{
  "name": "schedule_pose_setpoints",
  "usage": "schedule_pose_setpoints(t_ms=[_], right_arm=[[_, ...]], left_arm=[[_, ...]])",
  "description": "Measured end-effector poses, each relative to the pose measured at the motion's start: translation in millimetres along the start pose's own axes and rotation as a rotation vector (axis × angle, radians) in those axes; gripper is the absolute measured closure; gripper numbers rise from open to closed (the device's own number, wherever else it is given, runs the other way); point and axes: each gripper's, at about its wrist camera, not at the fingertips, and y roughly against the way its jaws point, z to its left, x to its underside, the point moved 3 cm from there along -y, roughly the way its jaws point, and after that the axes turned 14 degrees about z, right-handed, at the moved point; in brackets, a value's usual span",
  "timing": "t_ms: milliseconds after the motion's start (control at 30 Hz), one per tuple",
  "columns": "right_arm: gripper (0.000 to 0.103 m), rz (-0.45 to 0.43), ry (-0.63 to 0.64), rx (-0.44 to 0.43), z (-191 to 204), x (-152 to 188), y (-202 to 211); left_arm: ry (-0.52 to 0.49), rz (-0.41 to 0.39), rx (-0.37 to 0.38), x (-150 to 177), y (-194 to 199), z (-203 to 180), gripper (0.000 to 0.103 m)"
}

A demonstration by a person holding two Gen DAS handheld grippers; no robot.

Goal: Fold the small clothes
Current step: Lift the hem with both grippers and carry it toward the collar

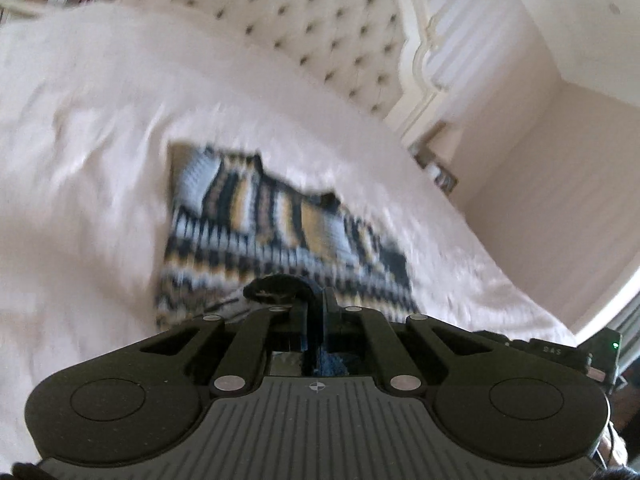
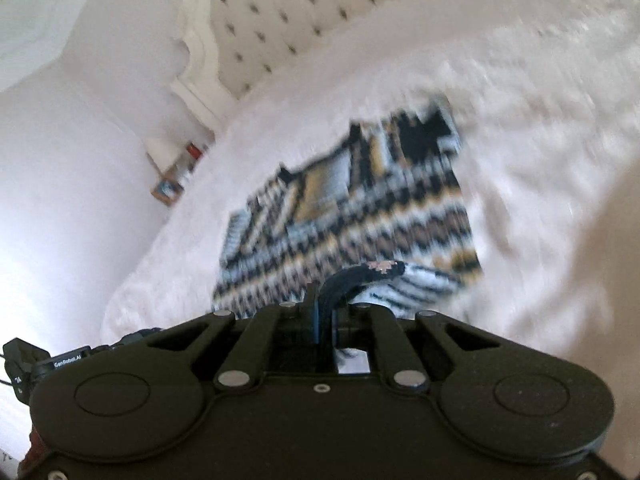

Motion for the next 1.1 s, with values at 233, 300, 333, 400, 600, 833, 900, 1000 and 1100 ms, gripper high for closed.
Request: schedule_pose_setpoints(t_ms=[233,300,333,400,600,833,900,1000,1100], right_arm=[[0.091,-0.082,0.083,-0.001,10,-64,-26],[0.091,-0.100,0.106,0.004,12,-80,-34],[0.091,-0.110,0.113,0.007,11,-89,-38],[0.091,-0.129,0.132,0.017,12,-107,-47],[0.091,-0.147,0.174,0.091,8,-156,-90],[0.091,-0.075,0.117,0.166,-17,-195,-157],[0.091,-0.040,0.100,0.184,-25,-201,-173],[0.090,0.004,0.074,0.205,-38,-203,-193],[0.090,0.025,0.063,0.224,-45,-203,-205]], left_arm=[[-0.058,-0.086,-0.031,-58,-26,0,0.097],[-0.056,-0.106,-0.031,-76,-34,1,0.097],[-0.056,-0.115,-0.029,-86,-39,2,0.097],[-0.059,-0.131,-0.036,-100,-47,4,0.097],[-0.065,-0.126,-0.076,-144,-88,13,0.097],[0.007,-0.014,-0.150,-170,-156,48,0.097],[0.039,0.025,-0.164,-172,-171,61,0.097],[0.071,0.081,-0.188,-174,-190,79,0.094],[0.120,0.109,-0.183,-174,-199,92,0.093]])
